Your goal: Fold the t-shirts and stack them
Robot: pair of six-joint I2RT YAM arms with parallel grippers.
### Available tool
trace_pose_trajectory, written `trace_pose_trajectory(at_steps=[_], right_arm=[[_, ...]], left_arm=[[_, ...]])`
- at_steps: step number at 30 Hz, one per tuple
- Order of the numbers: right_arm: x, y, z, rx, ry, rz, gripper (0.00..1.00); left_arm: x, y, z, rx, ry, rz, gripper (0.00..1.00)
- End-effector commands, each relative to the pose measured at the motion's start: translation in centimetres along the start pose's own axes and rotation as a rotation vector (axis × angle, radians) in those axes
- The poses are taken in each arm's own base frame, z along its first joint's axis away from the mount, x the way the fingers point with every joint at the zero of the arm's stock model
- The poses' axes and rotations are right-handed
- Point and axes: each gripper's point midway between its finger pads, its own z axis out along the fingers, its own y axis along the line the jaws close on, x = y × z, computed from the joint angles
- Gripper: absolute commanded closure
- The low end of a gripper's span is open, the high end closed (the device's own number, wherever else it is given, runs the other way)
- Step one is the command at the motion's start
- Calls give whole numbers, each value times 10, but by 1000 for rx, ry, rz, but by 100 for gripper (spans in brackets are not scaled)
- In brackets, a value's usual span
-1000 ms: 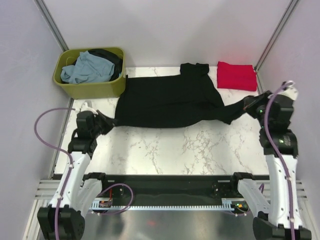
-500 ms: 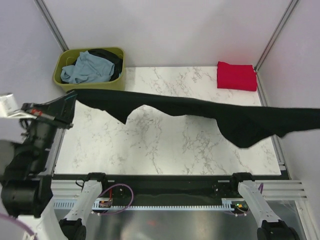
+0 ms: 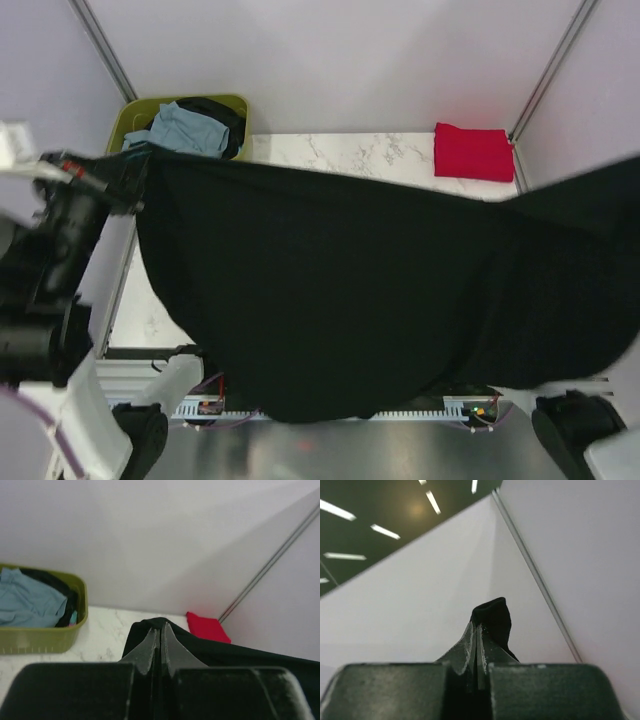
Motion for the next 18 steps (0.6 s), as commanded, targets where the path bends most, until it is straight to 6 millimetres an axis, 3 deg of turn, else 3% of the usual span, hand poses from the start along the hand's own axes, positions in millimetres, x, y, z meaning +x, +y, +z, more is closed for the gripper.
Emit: trace_pose_trajectory(at_steps=[1, 2, 3, 4, 5, 6, 7, 8, 9, 10, 11, 12, 13, 14, 16, 17, 18], right_arm=[[166, 4, 98, 84, 300, -280, 100], [211, 0, 110, 96, 383, -325, 100], [280, -7, 128, 116, 496, -379, 100], [323, -13, 134, 131, 570, -402, 100], [367, -15, 137, 111, 654, -415, 100], [439, -28, 142, 123, 767, -457, 100], [472, -33, 144, 126, 818, -459, 100], [490, -31, 151, 120, 830, -457, 96], [550, -48, 146, 134, 929, -496, 83], [569, -50, 147, 125, 957, -505, 44], [569, -41, 159, 108, 931, -485, 32], [602, -56, 151, 128, 993, -518, 22], [606, -56, 153, 127, 990, -519, 13], [614, -62, 151, 133, 1001, -534, 10], [612, -62, 155, 128, 970, -539, 6], [619, -70, 147, 141, 994, -561, 5], [608, -69, 148, 148, 979, -557, 4]], left_arm=[[102, 73, 70, -209, 378, -38, 98], [152, 102, 86, -275, 506, -67, 98], [177, 120, 94, -321, 560, -75, 98], [196, 142, 105, -386, 578, -60, 98], [246, 187, 111, -505, 691, -74, 98], [268, 205, 114, -546, 742, -86, 98], [288, 214, 116, -544, 806, -125, 98], [307, 232, 117, -579, 858, -155, 95], [335, 248, 121, -600, 928, -178, 85], [347, 252, 124, -582, 963, -188, 71], [352, 258, 127, -587, 974, -186, 50], [361, 263, 127, -593, 998, -183, 44], [360, 269, 129, -613, 991, -161, 39], [355, 272, 132, -620, 977, -139, 36], [342, 277, 133, -650, 940, -91, 36], [335, 276, 134, -654, 921, -76, 36], [331, 276, 134, -657, 912, -65, 36]])
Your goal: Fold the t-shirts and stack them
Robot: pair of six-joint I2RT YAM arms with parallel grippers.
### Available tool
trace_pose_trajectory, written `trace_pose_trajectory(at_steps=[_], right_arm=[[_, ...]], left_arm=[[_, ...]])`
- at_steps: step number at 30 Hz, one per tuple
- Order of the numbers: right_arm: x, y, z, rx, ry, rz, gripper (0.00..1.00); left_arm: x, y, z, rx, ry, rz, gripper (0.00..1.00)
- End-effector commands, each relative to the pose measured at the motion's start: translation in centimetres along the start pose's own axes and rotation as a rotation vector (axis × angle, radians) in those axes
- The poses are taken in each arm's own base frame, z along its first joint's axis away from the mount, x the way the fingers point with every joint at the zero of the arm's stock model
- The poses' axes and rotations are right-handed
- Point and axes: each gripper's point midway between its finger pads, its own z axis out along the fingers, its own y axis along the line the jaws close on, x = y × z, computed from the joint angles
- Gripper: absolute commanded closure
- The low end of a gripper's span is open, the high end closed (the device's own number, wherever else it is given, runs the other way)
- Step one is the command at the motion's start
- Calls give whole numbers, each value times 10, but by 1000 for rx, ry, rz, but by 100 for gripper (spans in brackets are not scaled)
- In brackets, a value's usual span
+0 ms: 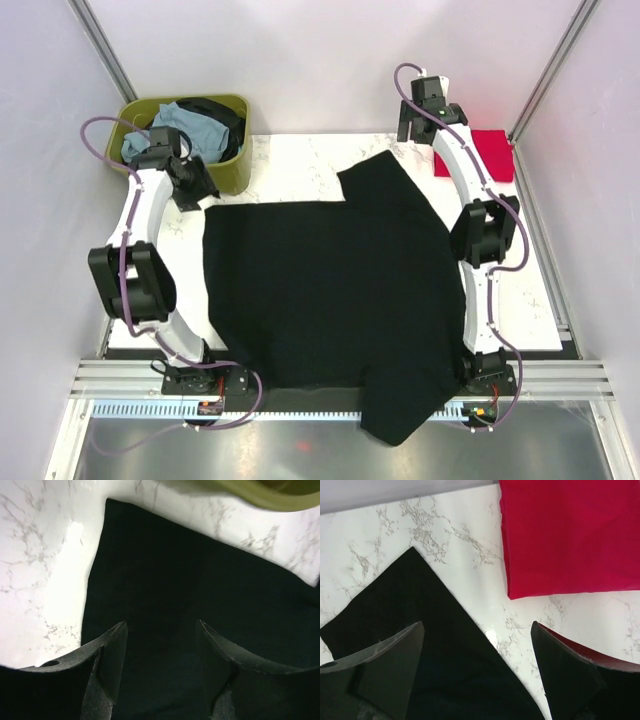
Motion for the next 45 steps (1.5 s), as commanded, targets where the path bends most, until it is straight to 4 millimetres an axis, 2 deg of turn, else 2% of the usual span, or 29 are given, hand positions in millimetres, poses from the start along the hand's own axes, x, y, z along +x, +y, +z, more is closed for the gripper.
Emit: trace_pose_trajectory(at_steps=[1, 2, 4, 5, 6, 7, 8, 9, 10, 13, 14, 15, 17, 20, 23, 25, 26, 28, 29, 31, 33, 36, 37, 39, 40, 42, 43, 44, 45], right_arm=[[-102, -29, -108, -23, -304, 115, 3], [-86, -31, -100, -11, -265, 101, 3], [-82, -34, -114, -28, -269, 129, 3], [-56, -32, -103, -32, -208, 121, 3], [-59, -31, -117, -68, -233, 167, 4], [-18, -17, -102, -133, -137, 149, 4], [-5, -12, -102, -173, -118, 165, 5], [-9, -2, -113, -246, -158, 210, 5], [28, 6, -99, -277, -81, 195, 6], [67, 30, -92, -357, 11, 187, 9], [93, 32, -82, -347, 70, 168, 9], [107, 37, -78, -344, 97, 152, 10], [135, 35, -67, -317, 158, 134, 10], [165, 27, -51, -255, 220, 115, 9], [187, 19, -33, -191, 270, 119, 9], [192, 15, -22, -169, 291, 137, 9], [203, 16, -11, -161, 323, 140, 9], [199, 14, 3, -163, 332, 158, 10], [211, 10, 16, -144, 366, 158, 10], [203, 1, 32, -131, 369, 190, 11], [211, -11, 49, -110, 406, 227, 12], [207, -19, 67, -99, 407, 261, 12], [196, -19, 71, -97, 385, 272, 12], [198, -27, 84, -77, 398, 292, 12], [182, -26, 89, -83, 369, 312, 12], [182, -29, 103, -79, 380, 330, 12], [162, -27, 107, -91, 340, 344, 12], [168, -27, 117, -83, 362, 343, 12], [162, -26, 121, -87, 353, 348, 12]], left_arm=[[-44, -12, -59, 16, -226, 77, 36], [-43, -11, -68, 19, -245, 72, 36], [-39, -14, -73, 39, -258, 66, 37], [-29, -14, -73, 49, -251, 66, 37], [-23, -15, -72, 61, -249, 65, 37], [-9, -19, -62, 79, -223, 72, 38], [-3, -20, -62, 85, -222, 78, 37], [3, -21, -56, 83, -214, 88, 38], [6, -20, -48, 70, -212, 93, 38], [30, -18, -15, 60, -99, 85, 39], [35, -19, -8, 68, -73, 78, 40], [39, -19, 1, 70, -45, 71, 41], [44, -22, 10, 74, -24, 67, 41], [49, -12, 28, 16, 10, 54, 42], [68, -15, 51, -32, 67, 69, 42], [76, -13, 70, -62, 106, 59, 43], [77, -14, 75, -67, 112, 60, 43], [78, -19, 87, -72, 117, 67, 46], [82, -17, 98, -82, 136, 70, 46], [77, -22, 107, -76, 129, 69, 48], [76, -17, 123, -110, 136, 73, 48], [63, -30, 135, -86, 120, 81, 52], [53, -43, 135, -64, 88, 96, 54], [43, -55, 142, -51, 60, 124, 55], [25, -67, 140, -43, 10, 153, 55], [16, -81, 144, -31, -16, 188, 55], [6, -92, 148, -12, -31, 200, 55], [0, -97, 149, 0, -42, 201, 55], [-6, -102, 149, 7, -56, 203, 56]])
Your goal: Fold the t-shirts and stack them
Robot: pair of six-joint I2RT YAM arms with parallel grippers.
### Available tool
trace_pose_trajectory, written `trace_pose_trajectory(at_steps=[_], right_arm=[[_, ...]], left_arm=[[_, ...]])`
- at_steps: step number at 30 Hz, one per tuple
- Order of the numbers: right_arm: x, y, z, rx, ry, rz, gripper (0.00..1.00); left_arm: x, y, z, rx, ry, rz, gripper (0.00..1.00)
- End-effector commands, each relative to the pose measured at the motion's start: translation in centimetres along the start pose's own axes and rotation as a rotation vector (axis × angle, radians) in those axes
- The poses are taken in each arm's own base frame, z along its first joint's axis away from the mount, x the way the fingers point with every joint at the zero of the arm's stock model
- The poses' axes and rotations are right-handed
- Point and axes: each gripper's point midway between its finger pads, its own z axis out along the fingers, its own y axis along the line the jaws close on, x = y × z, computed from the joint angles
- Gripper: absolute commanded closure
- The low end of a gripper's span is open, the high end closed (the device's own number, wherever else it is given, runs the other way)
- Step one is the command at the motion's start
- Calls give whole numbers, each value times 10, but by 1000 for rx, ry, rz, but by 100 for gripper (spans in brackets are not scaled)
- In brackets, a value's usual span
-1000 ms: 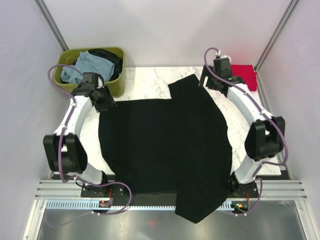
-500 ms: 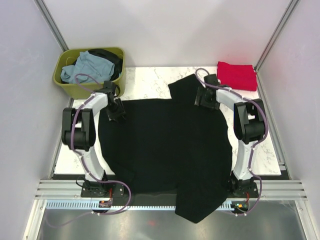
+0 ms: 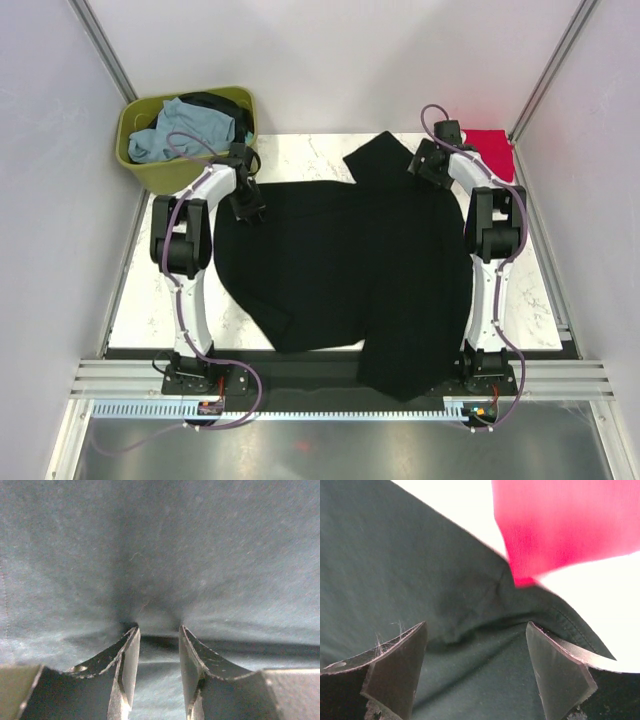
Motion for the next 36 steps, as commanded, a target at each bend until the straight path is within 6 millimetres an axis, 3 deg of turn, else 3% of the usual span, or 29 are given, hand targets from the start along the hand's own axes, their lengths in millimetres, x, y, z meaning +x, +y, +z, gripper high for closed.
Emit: trace_pose_trajectory(at_steps=[1, 2, 4, 7, 8, 9, 10, 11, 12, 14, 15, 16, 18, 19, 20, 21, 22, 23, 24, 25, 26, 27, 28, 29, 30, 33, 36], right_arm=[[2, -9, 32, 24, 50, 38, 12], [8, -10, 40, 34, 75, 34, 12], [0, -1, 42, 0, 69, 37, 11], [-6, 12, 26, -64, 75, 16, 11], [-11, 15, 21, -86, 60, -10, 10], [-12, 18, 16, -99, 59, -25, 9], [-23, 23, 2, -119, 37, -39, 8], [-26, 28, -7, -146, 33, -58, 7], [-29, 28, -15, -150, 28, -84, 4], [-41, 27, -41, -140, 3, -108, 2], [-41, 24, -48, -130, 3, -114, 2], [-51, 26, -68, -134, -28, -127, 2], [-42, 17, -82, -105, -11, -131, 2], [-50, 19, -106, -115, -45, -141, 2], [-48, 15, -114, -108, -50, -143, 2], [-34, 3, -116, -74, -25, -144, 2], [-41, 6, -141, -92, -69, -137, 2], [-37, 0, -149, -75, -82, -126, 2], [-12, -12, -145, -54, -37, -113, 2], [-22, -5, -171, -104, -111, -82, 2], [-13, -3, -176, -138, -114, -70, 2], [21, -14, -168, -138, -56, -60, 2], [17, -4, -187, -202, -108, -53, 2], [29, -4, -189, -216, -99, -45, 2], [55, -11, -183, -211, -56, -54, 2], [79, -12, -191, -228, -40, -86, 2], [87, -9, -201, -233, -53, -113, 2]], left_arm=[[-92, -42, -5, 98, -277, 89, 56], [-98, -46, -7, 103, -290, 101, 56], [-110, -54, -13, 118, -306, 127, 56], [-106, -61, -29, 127, -296, 158, 55], [-108, -65, -54, 143, -334, 166, 54], [-105, -63, -63, 119, -353, 182, 53], [-90, -63, -67, 94, -346, 208, 52], [-88, -63, -96, 90, -393, 219, 51], [-78, -51, -99, 28, -398, 233, 49], [-57, -48, -115, -12, -402, 262, 49], [-48, -37, -133, -58, -432, 263, 49], [-29, -45, -139, -67, -428, 303, 49], [-1, -37, -150, -125, -446, 338, 49], [23, -46, -153, -128, -432, 386, 49], [37, -46, -153, -132, -422, 374, 50], [61, -42, -152, -129, -401, 392, 51], [75, -40, -149, -120, -379, 380, 52], [89, -38, -146, -97, -354, 365, 53], [116, -31, -133, -68, -284, 323, 56], [128, -35, -140, -14, -286, 309, 57], [138, -42, -138, 37, -283, 284, 58], [156, -38, -131, 46, -246, 293, 60], [168, -44, -134, 77, -248, 316, 61], [175, -47, -134, 87, -247, 327, 62], [183, -48, -131, 91, -247, 348, 63], [217, -66, -133, 156, -233, 467, 66], [245, -72, -127, 193, -183, 538, 66]])
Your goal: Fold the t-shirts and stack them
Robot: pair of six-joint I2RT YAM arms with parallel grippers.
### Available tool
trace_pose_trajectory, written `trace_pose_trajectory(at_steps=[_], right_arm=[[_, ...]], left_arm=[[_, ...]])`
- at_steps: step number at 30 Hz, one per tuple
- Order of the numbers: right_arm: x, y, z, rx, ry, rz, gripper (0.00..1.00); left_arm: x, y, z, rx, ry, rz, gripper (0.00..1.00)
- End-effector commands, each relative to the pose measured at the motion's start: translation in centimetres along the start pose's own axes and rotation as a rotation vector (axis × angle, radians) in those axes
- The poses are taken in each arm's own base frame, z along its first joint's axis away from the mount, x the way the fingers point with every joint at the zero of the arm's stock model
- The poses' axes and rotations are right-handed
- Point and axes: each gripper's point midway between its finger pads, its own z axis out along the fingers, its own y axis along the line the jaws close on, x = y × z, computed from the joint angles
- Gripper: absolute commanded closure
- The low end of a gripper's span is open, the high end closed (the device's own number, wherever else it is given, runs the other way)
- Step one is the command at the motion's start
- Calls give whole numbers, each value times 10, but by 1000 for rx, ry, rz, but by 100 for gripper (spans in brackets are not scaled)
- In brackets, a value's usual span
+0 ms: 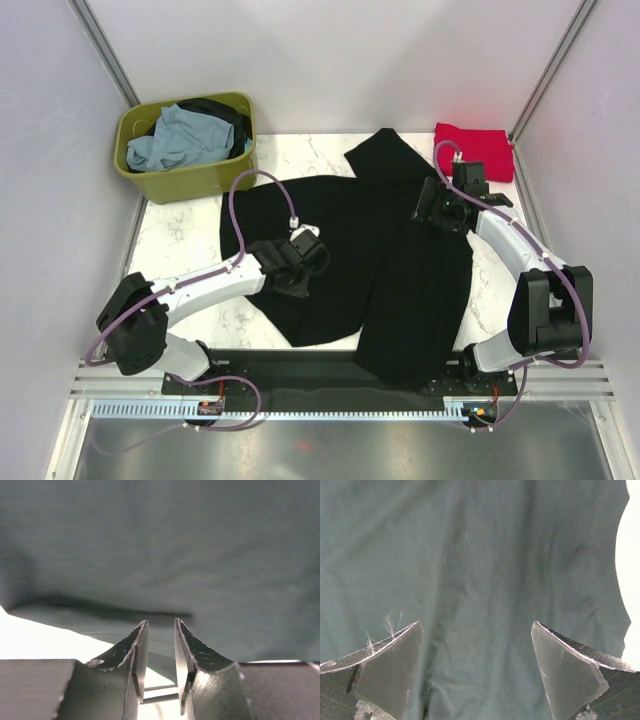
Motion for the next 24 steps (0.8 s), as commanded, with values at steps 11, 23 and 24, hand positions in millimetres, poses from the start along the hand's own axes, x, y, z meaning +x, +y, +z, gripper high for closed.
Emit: trace_pose_trajectory(at_steps=[11, 23, 24], right_arm=[[-3, 18, -12, -58, -58, -52, 2], [2, 14, -6, -42, -48, -55, 2], [1, 13, -6, -41, -49, -54, 2]], left_arm=[[59, -36, 21, 79, 108, 31, 63], [92, -27, 17, 65, 166, 60, 62], [95, -26, 18, 58, 169, 64, 62]])
